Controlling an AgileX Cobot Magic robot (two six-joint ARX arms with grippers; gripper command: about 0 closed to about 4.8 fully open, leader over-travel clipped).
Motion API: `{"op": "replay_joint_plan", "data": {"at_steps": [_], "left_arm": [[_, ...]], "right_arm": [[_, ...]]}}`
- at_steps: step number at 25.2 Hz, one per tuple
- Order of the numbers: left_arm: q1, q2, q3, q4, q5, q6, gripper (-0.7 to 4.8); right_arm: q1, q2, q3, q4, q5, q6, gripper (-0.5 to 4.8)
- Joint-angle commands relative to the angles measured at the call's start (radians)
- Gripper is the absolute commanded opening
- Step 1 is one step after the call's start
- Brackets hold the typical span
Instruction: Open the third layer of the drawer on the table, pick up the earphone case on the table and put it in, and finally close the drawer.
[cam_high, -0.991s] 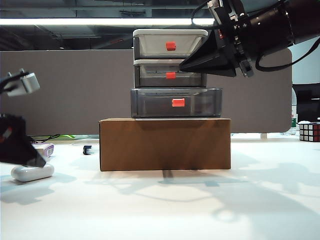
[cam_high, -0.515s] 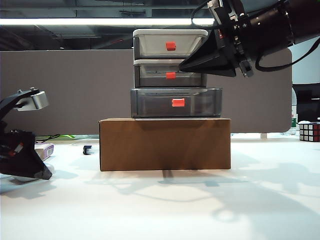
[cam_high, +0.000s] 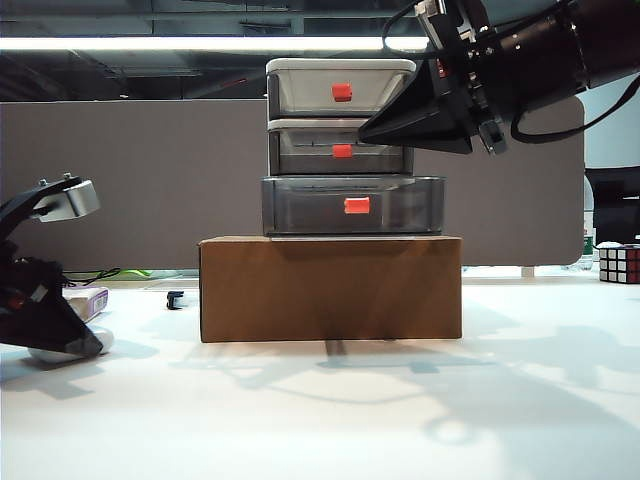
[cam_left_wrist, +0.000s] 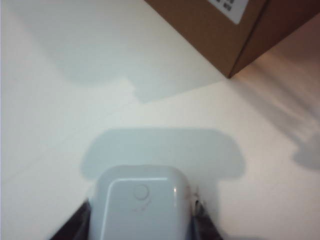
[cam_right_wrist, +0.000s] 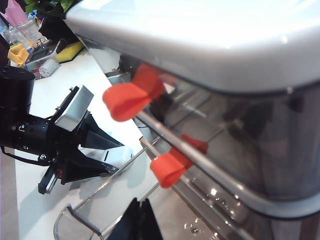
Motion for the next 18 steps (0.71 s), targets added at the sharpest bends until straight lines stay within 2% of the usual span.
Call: {"op": "replay_joint_plan", "data": {"at_steps": [1,5,9,11,14,16,18], "left_arm": [[0.002,0.007,-0.002,-0.017,0.027,0.000,0.95],[0.002,-0.004,-0.002,0.016,0.097,-0.011,0.83],[0.002,-0.048,-0.002,0.017,0.114,-0.026,0.83],[0.002,-0.113,-0.002,0.007,0.119,-0.038,0.83],[0.001,-0.232,0.000,0.003,0.189,-0.056,0.84],[-0.011,-0.320,0.016,0.002,0.219,-0.087,0.84],[-0.031,-0.362,0.043,0.003,0.224,-0.157,0.83]], "right_arm": [[0.000,-0.005,0.006,0.010,-0.001,-0.003,-0.05],[0.000,-0.005,0.006,0.010,0.001,-0.003,-0.06],[0.000,-0.005,0.006,0.010,0.001,-0.003,-0.05],[0.000,-0.005,0.006,0.010,0.001,-0.003,-0.05],[0.000,-0.005,0.006,0.010,0.001,-0.003,-0.05],[-0.001,-0.005,0.006,0.010,0.001,-0.003,-0.05],[-0.001,-0.005,0.006,0.011,0.002,-0.003,-0.05]]}}
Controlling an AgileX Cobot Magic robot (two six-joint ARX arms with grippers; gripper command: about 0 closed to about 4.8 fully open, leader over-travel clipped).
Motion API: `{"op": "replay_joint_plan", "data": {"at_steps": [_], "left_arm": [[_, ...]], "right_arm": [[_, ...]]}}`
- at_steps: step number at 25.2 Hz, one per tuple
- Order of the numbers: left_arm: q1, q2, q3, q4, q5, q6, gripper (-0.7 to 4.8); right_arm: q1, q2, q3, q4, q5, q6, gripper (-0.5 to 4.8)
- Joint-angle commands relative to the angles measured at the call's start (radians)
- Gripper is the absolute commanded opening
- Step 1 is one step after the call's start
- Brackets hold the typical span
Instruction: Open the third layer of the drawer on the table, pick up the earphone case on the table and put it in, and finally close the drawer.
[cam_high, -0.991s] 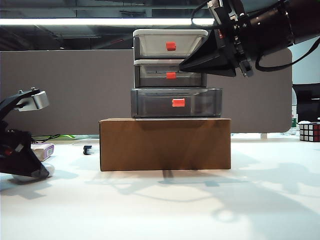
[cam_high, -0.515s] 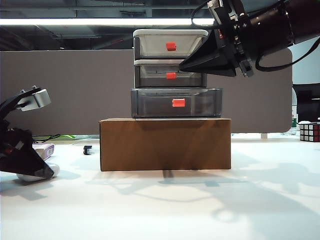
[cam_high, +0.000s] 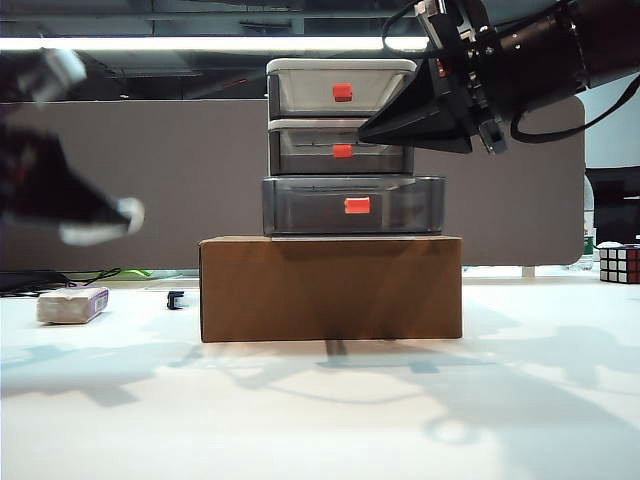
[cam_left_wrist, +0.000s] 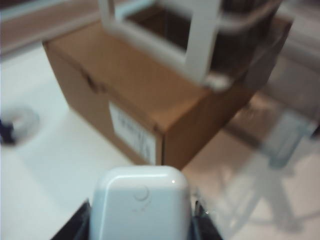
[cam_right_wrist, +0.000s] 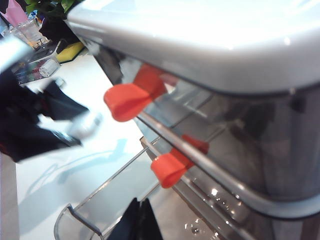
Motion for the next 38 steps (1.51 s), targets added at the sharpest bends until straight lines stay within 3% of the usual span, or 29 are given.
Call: {"op": "replay_joint_plan", "data": {"at_steps": [1,6,9,12,16,19,25,26,28,30,38], "left_arm": [[-0.035,-0.057,0.053,0.016,0.034,-0.114,0.83],[-0.151,-0.053,0.141,0.008,0.008,-0.119,0.83],[-0.251,-0.040,0.179,-0.001,-0.074,-0.115,0.83],[-0.405,0.029,0.237,-0.001,-0.189,-0.069,0.84],[-0.472,0.131,0.298,-0.001,-0.201,-0.069,0.84],[-0.541,0.228,0.359,0.000,-0.265,-0.065,0.83],[-0.566,0.309,0.426,-0.046,-0.276,-0.068,0.94],[-0.566,0.317,0.435,-0.057,-0.278,-0.068,1.12],[-0.565,0.320,0.446,-0.078,-0.278,-0.071,2.09],[-0.566,0.319,0.449,-0.079,-0.277,-0.074,2.50],[-0.566,0.282,0.455,-0.132,-0.266,-0.076,2.30]], "right_arm": [[-0.001,-0.005,0.006,0.011,0.002,-0.003,-0.05],[-0.001,-0.005,0.006,0.012,0.002,-0.003,-0.05],[-0.001,-0.006,0.006,0.015,0.001,-0.002,-0.05],[-0.001,-0.031,0.006,0.017,0.001,0.005,-0.05],[-0.001,-0.074,0.006,0.014,0.002,0.005,-0.05],[-0.013,-0.144,0.006,-0.017,0.002,0.003,-0.05],[-0.042,-0.241,0.006,-0.043,0.005,-0.004,-0.05],[-0.045,-0.252,0.006,-0.043,0.005,-0.005,-0.05],[-0.051,-0.272,0.006,-0.042,0.006,-0.005,-0.05],[-0.058,-0.285,0.006,-0.042,0.006,-0.005,-0.06],[-0.074,-0.291,0.006,-0.054,0.005,-0.016,-0.05]]}}
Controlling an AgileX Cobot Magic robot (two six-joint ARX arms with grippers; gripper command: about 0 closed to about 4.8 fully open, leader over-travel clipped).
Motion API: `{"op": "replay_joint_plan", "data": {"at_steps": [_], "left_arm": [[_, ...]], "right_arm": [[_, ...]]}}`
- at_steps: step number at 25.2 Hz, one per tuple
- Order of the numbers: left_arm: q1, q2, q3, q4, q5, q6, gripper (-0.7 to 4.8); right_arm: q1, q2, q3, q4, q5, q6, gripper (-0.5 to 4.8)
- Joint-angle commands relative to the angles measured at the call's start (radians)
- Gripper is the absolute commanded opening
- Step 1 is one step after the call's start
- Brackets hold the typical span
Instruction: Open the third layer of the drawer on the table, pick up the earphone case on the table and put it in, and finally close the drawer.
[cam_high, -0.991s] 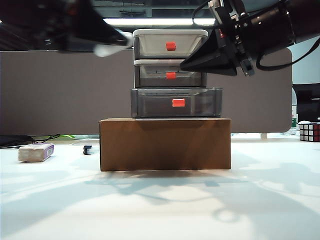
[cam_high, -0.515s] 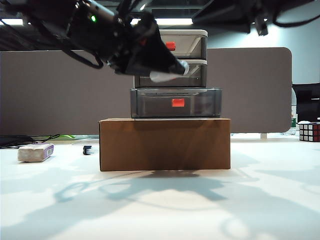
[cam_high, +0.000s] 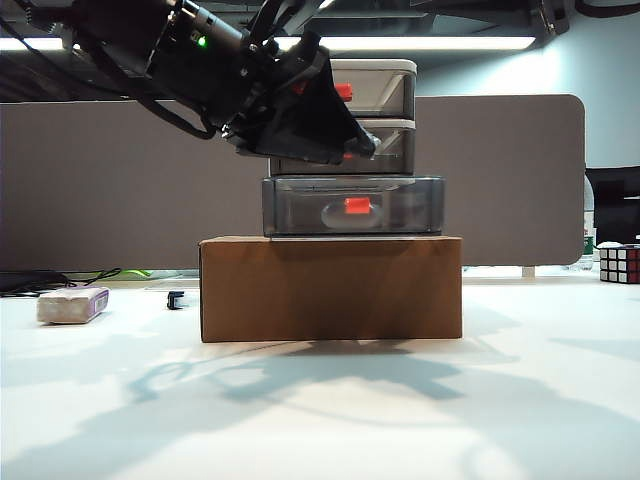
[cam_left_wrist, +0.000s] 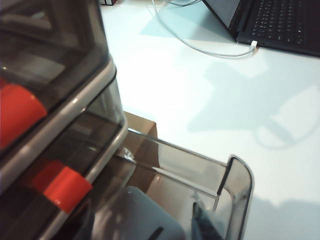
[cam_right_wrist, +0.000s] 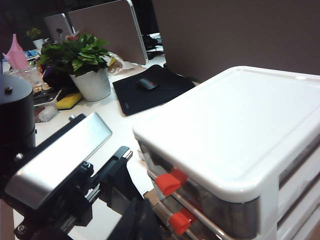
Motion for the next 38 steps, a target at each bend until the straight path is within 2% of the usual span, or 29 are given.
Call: {"op": "replay_joint_plan", "data": {"at_steps": [1,3,4,5,7,8,15,21,25,29,33,38], "left_arm": [[0.000,-0.054,0.008,-0.060,0.013,-0.003,2.06],[0.000,-0.117,0.008,-0.151,0.048,-0.003,1.24],[0.000,-0.176,0.008,-0.242,0.131,-0.003,0.20],[0.000,-0.196,0.008,-0.280,0.161,-0.004,-0.10],[0.000,-0.217,0.008,-0.393,0.205,-0.061,-0.06],[0.001,-0.209,0.006,-0.457,0.198,-0.056,-0.06],[0.001,-0.129,-0.008,-0.465,0.159,-0.048,-0.06],[0.001,-0.055,-0.008,-0.375,0.090,-0.048,-0.06],[0.001,-0.026,-0.008,-0.331,0.018,-0.048,-0.06],[0.001,-0.013,-0.008,-0.290,-0.002,-0.048,-0.06],[0.000,0.022,-0.008,-0.168,-0.071,-0.048,-0.06],[0.000,0.069,-0.008,-0.031,-0.169,-0.048,-0.06]], "right_arm": [[-0.001,-0.002,0.006,0.007,0.000,-0.016,-0.06],[0.000,0.000,0.009,0.014,0.003,-0.016,-0.05],[-0.001,0.012,0.029,0.000,0.002,-0.016,-0.05],[-0.001,0.021,0.044,-0.011,0.002,-0.016,-0.05],[0.000,0.075,0.113,-0.034,0.002,-0.016,-0.06],[0.000,0.114,0.159,-0.036,0.000,-0.016,-0.06],[0.000,0.262,0.330,-0.042,0.000,-0.015,-0.05],[0.000,0.370,0.444,-0.090,0.000,-0.015,-0.06],[0.001,0.398,0.452,-0.121,0.002,-0.016,-0.06],[0.000,0.410,0.452,-0.140,0.030,-0.042,-0.05],[0.000,0.430,0.452,-0.162,0.107,-0.076,-0.05],[0.001,0.434,0.452,-0.187,0.135,-0.120,-0.05]]}}
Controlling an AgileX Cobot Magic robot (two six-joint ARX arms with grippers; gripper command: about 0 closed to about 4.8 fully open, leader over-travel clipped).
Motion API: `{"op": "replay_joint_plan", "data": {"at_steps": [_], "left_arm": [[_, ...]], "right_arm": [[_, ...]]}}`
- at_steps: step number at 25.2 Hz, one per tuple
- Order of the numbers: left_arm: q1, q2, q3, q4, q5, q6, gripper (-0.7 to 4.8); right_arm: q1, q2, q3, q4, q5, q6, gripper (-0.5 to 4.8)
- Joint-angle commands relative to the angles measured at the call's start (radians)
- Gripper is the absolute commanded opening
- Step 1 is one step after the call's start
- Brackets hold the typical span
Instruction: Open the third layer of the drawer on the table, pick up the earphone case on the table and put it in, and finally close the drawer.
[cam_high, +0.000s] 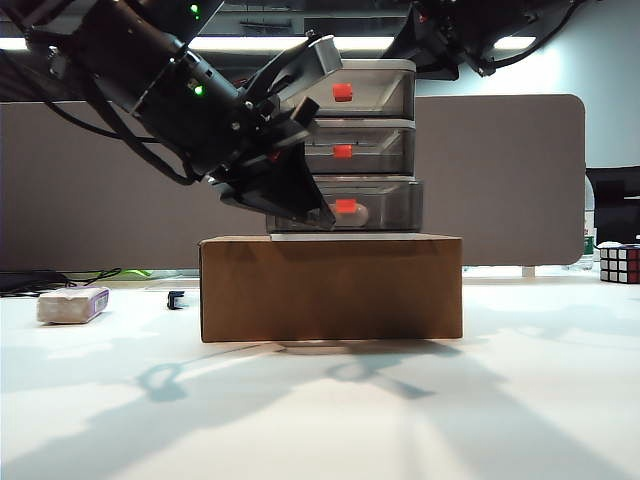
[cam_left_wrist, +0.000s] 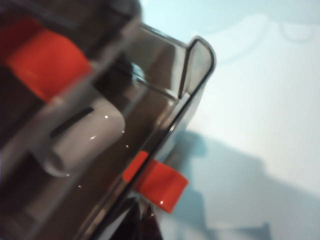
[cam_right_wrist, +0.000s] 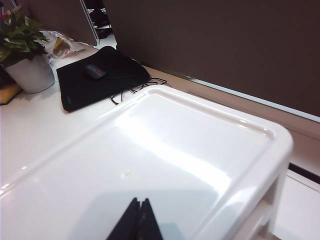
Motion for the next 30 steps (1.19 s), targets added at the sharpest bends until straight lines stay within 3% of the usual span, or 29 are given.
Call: {"op": "replay_joint_plan", "data": {"at_steps": [1,9,12,14,15,17,19,22,26,30], "left_arm": [[0.000,0.029,-0.001,0.119,-0.085,0.000,-0.06],[-0.004,0.074,-0.002,0.217,-0.170,0.019,-0.06],[-0.009,0.072,-0.002,0.241,-0.158,0.023,-0.06],[-0.018,0.053,-0.002,0.191,-0.126,0.000,-0.06],[-0.035,0.022,-0.003,0.104,-0.095,0.009,-0.06],[-0.080,-0.060,-0.033,0.004,-0.108,0.099,-0.06],[-0.121,-0.189,-0.114,0.000,-0.161,0.116,-0.06],[-0.142,-0.423,-0.247,-0.026,-0.228,0.044,-0.06],[-0.142,-0.805,-0.416,-0.115,-0.275,0.045,-0.06],[-0.142,-1.184,-0.618,-0.068,-0.282,0.045,-0.06]], "right_arm": [[0.002,-0.002,0.004,-0.023,0.019,-0.031,-0.05],[0.002,-0.003,0.004,-0.061,0.034,-0.057,-0.06],[0.002,-0.008,0.004,-0.075,0.033,-0.057,-0.06],[0.002,-0.025,0.004,-0.101,0.030,-0.057,-0.05],[0.002,-0.060,0.004,-0.147,0.030,-0.080,-0.05],[0.002,-0.140,0.002,-0.223,0.035,-0.141,-0.06],[0.002,-0.233,0.001,-0.295,0.034,-0.146,-0.05],[0.001,-0.389,-0.059,-0.359,0.061,-0.158,-0.05],[0.002,-0.679,-0.300,-0.361,0.113,-0.096,-0.05],[0.002,-0.995,-0.582,-0.341,0.230,-0.079,-0.05]]}}
